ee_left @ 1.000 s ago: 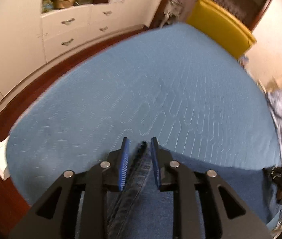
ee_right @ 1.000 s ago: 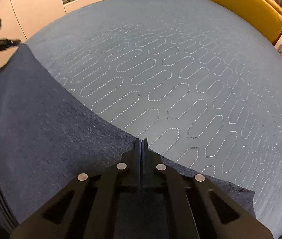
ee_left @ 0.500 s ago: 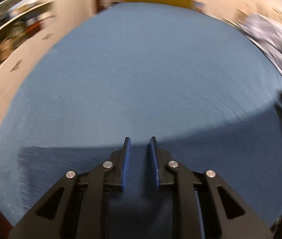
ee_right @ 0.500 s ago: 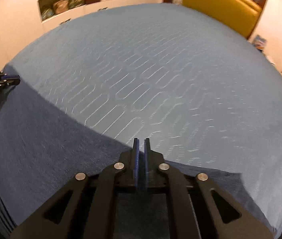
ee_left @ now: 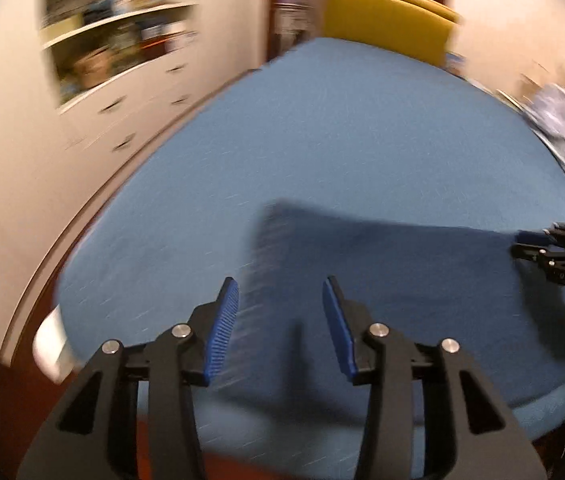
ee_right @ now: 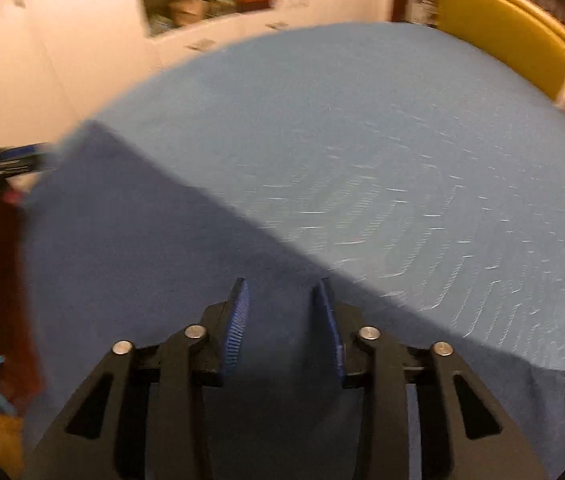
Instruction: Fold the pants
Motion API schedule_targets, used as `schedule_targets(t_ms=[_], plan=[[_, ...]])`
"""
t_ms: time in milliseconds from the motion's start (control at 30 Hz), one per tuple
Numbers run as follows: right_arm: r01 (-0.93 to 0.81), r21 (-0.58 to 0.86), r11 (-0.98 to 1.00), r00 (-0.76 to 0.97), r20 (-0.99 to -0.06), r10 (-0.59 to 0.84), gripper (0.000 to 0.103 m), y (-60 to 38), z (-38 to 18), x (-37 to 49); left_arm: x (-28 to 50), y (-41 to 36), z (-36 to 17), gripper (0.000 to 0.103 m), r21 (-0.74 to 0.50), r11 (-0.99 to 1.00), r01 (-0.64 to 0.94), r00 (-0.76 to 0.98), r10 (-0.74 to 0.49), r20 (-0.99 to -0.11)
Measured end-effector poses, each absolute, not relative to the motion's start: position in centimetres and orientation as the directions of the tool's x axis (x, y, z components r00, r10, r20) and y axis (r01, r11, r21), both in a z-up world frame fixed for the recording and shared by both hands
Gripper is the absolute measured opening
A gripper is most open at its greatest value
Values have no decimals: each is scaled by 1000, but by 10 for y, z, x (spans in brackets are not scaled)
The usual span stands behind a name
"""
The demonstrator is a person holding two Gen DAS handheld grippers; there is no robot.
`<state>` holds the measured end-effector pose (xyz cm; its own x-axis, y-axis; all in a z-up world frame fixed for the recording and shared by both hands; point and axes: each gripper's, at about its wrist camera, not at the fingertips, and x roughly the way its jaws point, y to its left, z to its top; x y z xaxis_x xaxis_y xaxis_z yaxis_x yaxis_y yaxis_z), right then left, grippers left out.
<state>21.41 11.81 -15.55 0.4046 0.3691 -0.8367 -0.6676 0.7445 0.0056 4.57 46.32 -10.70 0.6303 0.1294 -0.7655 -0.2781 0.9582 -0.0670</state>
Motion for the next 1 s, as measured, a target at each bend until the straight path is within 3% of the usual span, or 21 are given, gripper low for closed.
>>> schedule_targets(t_ms=[133,267,333,400,467,533,567,600,833,1000], plan=[[-649,-33,760,437,-834,337,29,114,-156,215,13,520,-112,43,-289,885,-364,673,36,-739],[-639,10,769,413,-839,354,29,106,-151,218,35,518,-106,43,-303,902,-309,683,-11,-730],[-659,47,751,382,-839,388,36,105,-140,218,57,511,-104,44,-284,921,-265,674,-34,-738],[-700,41,713,374,-829,416,68,92,-125,220,82,504,-106,44,-240,940,-244,649,-26,-760],[-732,22,681,385,-811,441,79,73,-115,218,105,502,-110,44,-199,953,-228,624,-14,-782],[-751,18,660,363,-823,436,79,55,-113,220,124,505,-117,44,-170,961,-216,585,-12,-811],[-762,9,647,349,-836,423,79,47,-113,223,133,504,-123,38,-160,965,-206,565,-16,-825],[-772,-10,636,347,-844,408,79,39,-112,228,138,503,-126,11,-154,971,-184,544,-30,-839],[-814,-37,580,292,-889,353,78,-27,-116,248,134,504,-119,9,-120,979,-167,553,-8,-833],[-814,22,580,244,-894,375,62,-32,-126,271,136,499,-116,8,-108,977,-183,553,11,-833]])
